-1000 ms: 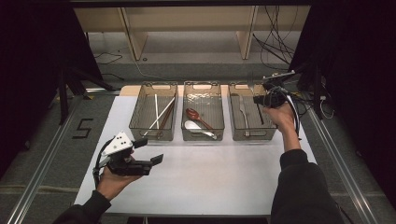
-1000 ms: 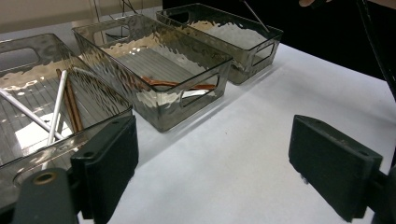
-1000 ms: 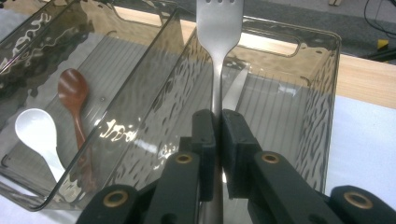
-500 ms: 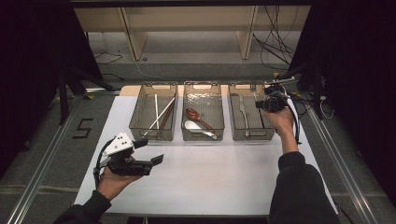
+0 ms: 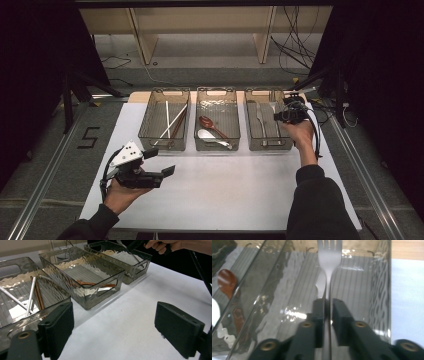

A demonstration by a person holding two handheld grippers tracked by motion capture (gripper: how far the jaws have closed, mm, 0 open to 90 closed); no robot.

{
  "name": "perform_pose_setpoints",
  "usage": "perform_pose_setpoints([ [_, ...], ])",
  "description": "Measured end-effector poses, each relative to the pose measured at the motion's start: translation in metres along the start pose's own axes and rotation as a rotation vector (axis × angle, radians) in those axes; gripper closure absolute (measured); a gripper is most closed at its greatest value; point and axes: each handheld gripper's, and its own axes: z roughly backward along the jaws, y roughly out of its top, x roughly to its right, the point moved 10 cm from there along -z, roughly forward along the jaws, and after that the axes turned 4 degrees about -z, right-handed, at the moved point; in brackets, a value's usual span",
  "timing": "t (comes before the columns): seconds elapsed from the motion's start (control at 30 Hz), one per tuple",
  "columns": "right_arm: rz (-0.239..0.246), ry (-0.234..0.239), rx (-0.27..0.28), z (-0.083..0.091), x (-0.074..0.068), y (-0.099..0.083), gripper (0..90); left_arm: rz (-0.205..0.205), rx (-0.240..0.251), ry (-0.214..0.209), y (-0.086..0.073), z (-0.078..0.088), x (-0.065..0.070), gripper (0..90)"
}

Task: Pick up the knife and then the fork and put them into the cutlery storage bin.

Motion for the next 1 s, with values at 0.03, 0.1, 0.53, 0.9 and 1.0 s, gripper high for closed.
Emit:
perform_pose_setpoints([
  [0.03, 0.0, -0.009, -0.013, 0.0, 0.001, -0.001, 70.5, -0.004, -0.003, -0.001, 0.0, 0.0, 0.0, 15.7],
  [0.1, 0.008, -0.024, -0.032, -0.001, 0.002, -0.002, 65.0, -0.004, -0.004, -0.001, 0.0, 0.0, 0.0, 15.7],
  [0.53, 0.082, 0.071, 0.011, 0.018, -0.021, -0.006, 43.9, 0.002, -0.001, 0.002, 0.0, 0.0, 0.0, 15.7],
  [0.9, 0.199, 0.192, 0.083, 0.052, -0.07, -0.019, 38.9, -0.004, -0.009, 0.001, -0.001, -0.001, 0.001, 15.7],
  [1.0, 0.216, 0.212, 0.096, 0.057, -0.08, -0.022, 38.2, -0.001, -0.008, -0.001, -0.001, -0.001, 0.001, 15.7],
])
